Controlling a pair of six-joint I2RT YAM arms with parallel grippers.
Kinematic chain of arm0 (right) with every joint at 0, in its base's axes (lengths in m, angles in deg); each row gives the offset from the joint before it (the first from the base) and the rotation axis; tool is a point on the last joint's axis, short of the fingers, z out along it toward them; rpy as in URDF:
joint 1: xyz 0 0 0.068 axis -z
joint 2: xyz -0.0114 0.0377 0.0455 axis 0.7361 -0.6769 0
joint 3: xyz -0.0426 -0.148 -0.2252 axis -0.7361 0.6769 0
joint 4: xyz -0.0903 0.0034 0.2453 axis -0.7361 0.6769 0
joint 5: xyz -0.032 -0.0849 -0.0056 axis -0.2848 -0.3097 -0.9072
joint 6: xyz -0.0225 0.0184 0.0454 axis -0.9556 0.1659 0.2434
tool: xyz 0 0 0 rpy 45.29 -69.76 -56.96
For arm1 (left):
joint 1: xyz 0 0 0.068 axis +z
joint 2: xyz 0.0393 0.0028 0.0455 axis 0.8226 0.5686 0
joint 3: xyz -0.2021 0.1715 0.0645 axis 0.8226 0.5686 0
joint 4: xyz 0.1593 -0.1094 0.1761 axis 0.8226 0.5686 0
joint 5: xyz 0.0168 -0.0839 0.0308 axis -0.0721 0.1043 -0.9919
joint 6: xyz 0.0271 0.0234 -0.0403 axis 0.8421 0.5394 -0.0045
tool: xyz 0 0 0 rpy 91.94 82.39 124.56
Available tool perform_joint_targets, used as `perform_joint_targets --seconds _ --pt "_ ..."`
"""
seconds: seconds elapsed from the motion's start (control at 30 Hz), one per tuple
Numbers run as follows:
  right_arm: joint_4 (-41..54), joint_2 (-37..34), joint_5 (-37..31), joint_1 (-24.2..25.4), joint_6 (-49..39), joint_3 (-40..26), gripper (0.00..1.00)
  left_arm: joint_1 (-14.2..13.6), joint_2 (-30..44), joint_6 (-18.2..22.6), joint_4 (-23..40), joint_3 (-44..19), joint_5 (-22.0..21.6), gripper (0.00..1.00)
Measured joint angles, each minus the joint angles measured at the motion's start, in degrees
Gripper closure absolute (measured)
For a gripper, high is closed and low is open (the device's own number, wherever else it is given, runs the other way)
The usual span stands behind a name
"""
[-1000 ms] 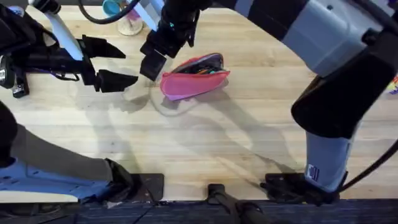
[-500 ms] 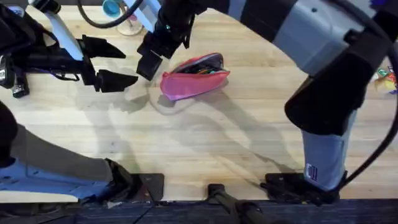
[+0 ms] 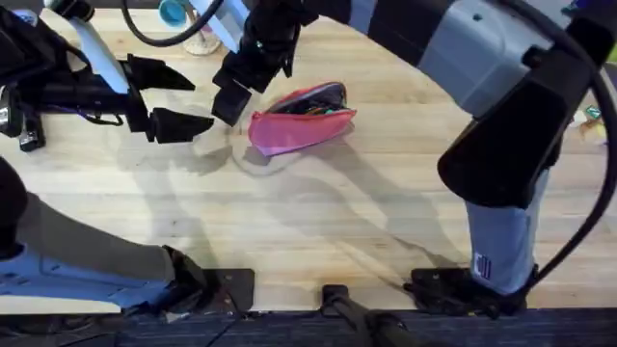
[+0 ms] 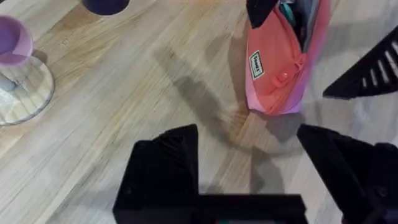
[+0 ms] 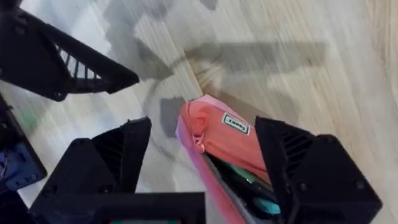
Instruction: Unzip the bag, pick up the pens from the table one at a time and place them inside, then zip the bag closed.
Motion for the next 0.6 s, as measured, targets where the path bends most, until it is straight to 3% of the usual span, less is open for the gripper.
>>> perform_joint_targets --seconds 0.27,0.6 --pt "0.20 -4.08 0.12 0.61 0.20 0.00 0.005 0.00 0.00 0.00 0.00 0.02 0.00 0.007" --pt "0.37 -4.30 0.42 2.16 0.95 -0.02 0.005 0.00 0.00 0.00 0.00 0.02 0.00 0.008"
